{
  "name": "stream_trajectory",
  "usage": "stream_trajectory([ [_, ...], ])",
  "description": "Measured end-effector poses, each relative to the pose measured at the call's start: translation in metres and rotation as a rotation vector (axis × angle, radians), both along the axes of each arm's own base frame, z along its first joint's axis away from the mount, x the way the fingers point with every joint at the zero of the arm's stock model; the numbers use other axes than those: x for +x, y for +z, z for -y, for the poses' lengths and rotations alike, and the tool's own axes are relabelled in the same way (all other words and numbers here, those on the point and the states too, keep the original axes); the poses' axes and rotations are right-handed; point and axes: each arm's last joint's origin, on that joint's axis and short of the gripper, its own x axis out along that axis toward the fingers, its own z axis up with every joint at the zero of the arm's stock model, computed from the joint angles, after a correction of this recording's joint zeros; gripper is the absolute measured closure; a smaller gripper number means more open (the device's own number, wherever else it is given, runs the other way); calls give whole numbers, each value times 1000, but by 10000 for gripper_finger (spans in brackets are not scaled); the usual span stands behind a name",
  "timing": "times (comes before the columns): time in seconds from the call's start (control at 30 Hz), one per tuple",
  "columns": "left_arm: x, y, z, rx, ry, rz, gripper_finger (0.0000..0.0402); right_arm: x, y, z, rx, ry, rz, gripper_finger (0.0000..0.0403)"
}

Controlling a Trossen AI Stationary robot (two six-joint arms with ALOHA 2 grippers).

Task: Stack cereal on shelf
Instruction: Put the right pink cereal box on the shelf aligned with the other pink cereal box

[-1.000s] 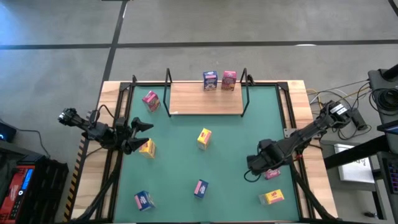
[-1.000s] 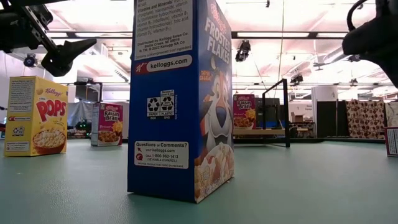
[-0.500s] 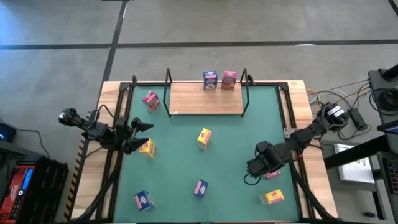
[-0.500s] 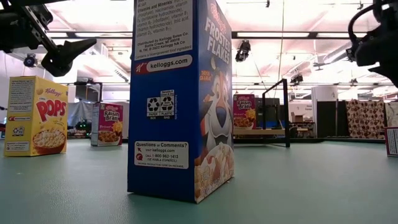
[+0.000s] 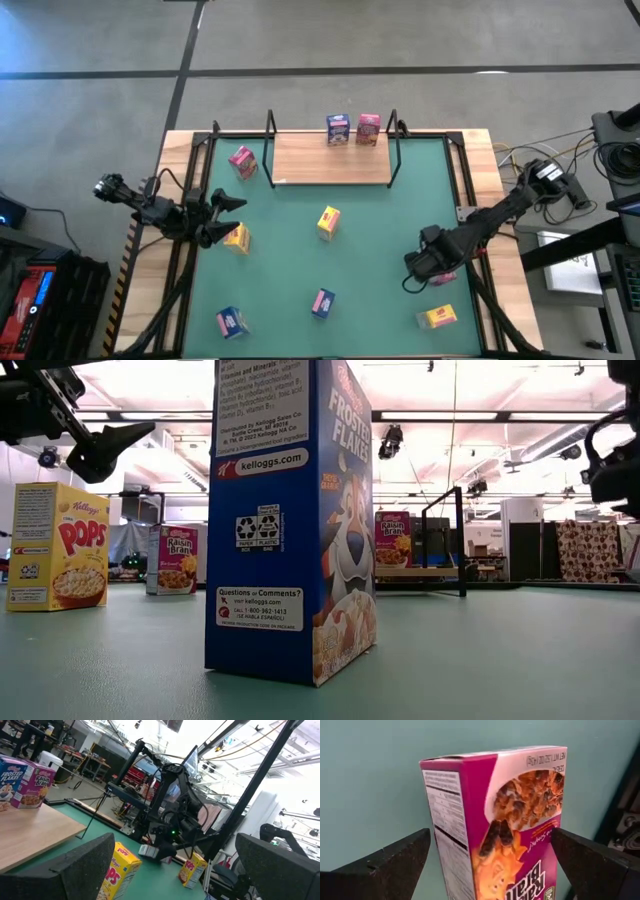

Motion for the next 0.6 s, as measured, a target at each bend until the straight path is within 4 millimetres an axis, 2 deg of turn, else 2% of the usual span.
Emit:
stream_trajectory([
  [0.17, 0, 0, 0, 0, 0, -1, 3, 3, 1, -1, 5, 1, 46, 3],
  [0.47, 0, 0, 0, 1, 0, -1, 3, 24, 7, -6, -110, 90, 333, 3],
  [0.6, 0, 0, 0, 1, 0, -2, 3, 25, 11, -7, -106, 72, 323, 3],
])
